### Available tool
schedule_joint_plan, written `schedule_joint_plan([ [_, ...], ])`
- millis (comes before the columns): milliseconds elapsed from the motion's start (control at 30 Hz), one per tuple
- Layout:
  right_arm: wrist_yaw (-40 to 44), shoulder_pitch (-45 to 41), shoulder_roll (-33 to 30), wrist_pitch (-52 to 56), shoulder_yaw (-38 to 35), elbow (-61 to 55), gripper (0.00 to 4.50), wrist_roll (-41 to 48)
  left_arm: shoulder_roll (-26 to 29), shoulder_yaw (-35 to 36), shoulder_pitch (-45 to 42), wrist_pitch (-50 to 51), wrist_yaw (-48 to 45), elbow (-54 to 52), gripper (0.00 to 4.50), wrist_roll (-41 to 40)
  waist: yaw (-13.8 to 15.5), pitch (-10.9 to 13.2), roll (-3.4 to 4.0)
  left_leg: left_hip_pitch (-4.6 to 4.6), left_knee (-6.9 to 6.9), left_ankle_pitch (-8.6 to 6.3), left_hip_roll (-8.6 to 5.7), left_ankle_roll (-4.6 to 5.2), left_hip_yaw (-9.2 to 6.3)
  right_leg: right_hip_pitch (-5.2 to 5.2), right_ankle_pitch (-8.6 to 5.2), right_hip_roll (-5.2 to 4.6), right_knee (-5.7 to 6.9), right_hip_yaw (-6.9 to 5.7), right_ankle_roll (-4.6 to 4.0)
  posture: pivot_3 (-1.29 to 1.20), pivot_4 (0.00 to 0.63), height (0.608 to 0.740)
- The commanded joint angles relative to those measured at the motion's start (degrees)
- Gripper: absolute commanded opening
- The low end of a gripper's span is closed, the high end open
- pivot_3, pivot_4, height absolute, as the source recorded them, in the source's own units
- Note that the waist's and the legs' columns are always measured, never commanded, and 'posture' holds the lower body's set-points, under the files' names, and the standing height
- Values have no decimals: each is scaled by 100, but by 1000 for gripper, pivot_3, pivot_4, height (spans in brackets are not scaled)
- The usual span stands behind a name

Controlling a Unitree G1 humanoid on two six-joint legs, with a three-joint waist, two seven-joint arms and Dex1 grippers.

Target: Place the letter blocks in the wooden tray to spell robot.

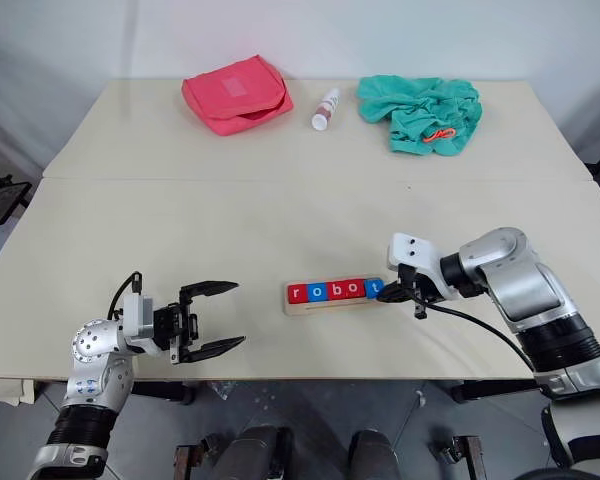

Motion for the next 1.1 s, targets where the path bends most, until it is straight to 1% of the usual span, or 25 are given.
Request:
schedule_joint_plan([
  [33,-21,-41,1,-37,-66,-111,12,16,33,40,69,-2,17,-146,4500,-40,1,0,0,0,0,0,-1,0,0,0,0,0,0,0,0,0,150,740],
  [233,-15,134,-103,143,-187,-469,12,126,24,27,76,-7,25,-156,4500,-39,-2,0,0,0,0,0,0,0,0,0,0,0,0,0,0,0,150,740],
  [333,-9,167,-224,263,-380,-656,12,245,24,26,65,-8,16,-136,4500,-41,5,0,0,0,0,0,0,0,0,0,0,0,0,0,0,0,150,740],
  [433,-181,187,-368,275,-574,-551,12,211,27,21,54,3,-3,-119,4500,-47,10,0,0,0,0,0,-1,0,-1,1,0,0,0,0,0,0,150,740],
  [600,-492,470,-410,59,-1066,-393,12,345,32,78,59,8,128,-130,4500,-19,8,0,0,0,-1,0,0,0,0,1,0,0,-1,-1,0,0,150,740],
  [667,-474,795,-434,-189,-1470,-417,12,591,72,154,55,-62,317,-82,4500,100,17,0,0,0,-1,0,0,0,1,1,0,0,-1,0,0,0,150,740],
  [700,-484,975,-363,-708,-1755,-348,12,709,85,205,45,-153,376,-59,4500,133,26,1,-2,0,-2,0,0,0,-1,2,0,0,-1,-2,0,0,150,740],
  [733,-313,1199,-334,-898,-2028,-322,177,965,103,287,35,-147,553,-57,4500,177,39,2,-3,-1,-2,0,-1,0,-1,3,0,0,-2,-2,0,0,150,740],
  [767,-23,1409,-314,-1352,-2225,-281,368,1171,121,360,20,-156,792,-38,4500,287,41,2,-4,-1,-3,0,-1,0,0,4,0,0,-5,-3,0,0,150,740],
  [867,221,1781,-405,-1927,-2459,-14,1221,1264,130,527,11,-240,971,-78,4500,238,42,2,-4,4,-2,0,0,0,1,11,0,0,-8,-5,0,0,150,740],
  [900,356,1846,-365,-2049,-2584,145,1669,1411,153,585,31,-248,1068,-105,4500,264,37,2,-4,6,-2,0,0,1,4,14,0,0,-8,-5,0,0,150,740],
  [967,612,1875,-243,-2378,-2782,485,2347,1684,191,680,53,-230,1168,-137,4500,246,33,2,-4,8,-1,0,1,1,5,16,0,0,-9,-4,0,0,150,740],
  [1067,860,1820,-176,-2696,-2901,915,3359,1881,215,778,58,-301,1179,-160,4500,174,22,2,-4,10,-1,0,2,0,5,18,0,1,-10,-6,0,0,150,740],
  [1100,988,1797,-154,-2956,-2947,1158,3720,1897,259,820,70,-278,1160,-172,4500,137,20,2,-4,10,-1,0,2,0,4,18,0,1,-10,-6,0,0,150,740],
])
